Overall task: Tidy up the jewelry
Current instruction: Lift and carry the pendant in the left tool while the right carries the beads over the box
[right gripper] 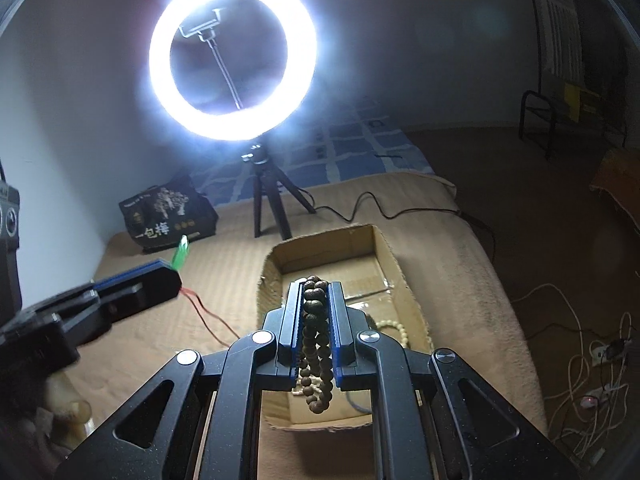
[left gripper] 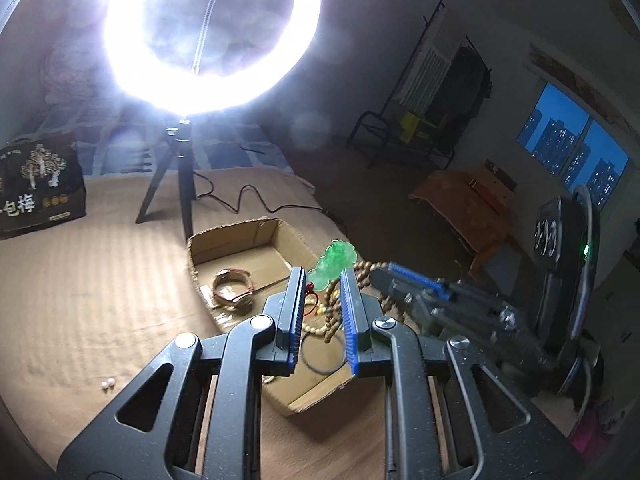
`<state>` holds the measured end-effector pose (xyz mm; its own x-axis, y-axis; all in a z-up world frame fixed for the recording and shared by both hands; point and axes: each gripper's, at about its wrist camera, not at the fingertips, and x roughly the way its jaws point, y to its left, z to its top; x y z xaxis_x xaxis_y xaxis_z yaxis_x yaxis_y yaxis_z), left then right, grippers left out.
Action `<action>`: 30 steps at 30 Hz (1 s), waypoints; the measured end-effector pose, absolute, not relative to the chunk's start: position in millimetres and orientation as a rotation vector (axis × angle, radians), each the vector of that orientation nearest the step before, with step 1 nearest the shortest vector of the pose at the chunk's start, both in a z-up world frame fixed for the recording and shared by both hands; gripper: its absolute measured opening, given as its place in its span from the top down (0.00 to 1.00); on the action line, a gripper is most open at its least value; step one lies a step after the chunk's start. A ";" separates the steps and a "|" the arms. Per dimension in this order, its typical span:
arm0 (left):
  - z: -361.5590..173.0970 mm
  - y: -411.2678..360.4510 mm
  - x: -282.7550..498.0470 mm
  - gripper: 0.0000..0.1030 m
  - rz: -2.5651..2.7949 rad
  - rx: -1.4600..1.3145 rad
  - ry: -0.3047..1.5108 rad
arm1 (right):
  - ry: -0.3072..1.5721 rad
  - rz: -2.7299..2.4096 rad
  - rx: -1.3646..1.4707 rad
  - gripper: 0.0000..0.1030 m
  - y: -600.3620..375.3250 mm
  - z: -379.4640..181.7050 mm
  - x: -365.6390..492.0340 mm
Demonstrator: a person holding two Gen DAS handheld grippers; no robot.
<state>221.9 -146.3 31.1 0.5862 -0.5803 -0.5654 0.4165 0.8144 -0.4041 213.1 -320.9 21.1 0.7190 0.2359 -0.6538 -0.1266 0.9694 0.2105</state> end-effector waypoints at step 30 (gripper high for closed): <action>-56.0 -182.0 277.2 0.84 -0.479 -0.122 0.902 | 0.964 0.143 0.115 0.90 -340.7 -55.7 246.1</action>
<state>277.2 -182.0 -56.0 0.5230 -0.4495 -0.7241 0.3490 0.8881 -0.2992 246.1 -340.7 -55.7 0.5619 0.1721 -0.8091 -0.0700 0.9845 0.1608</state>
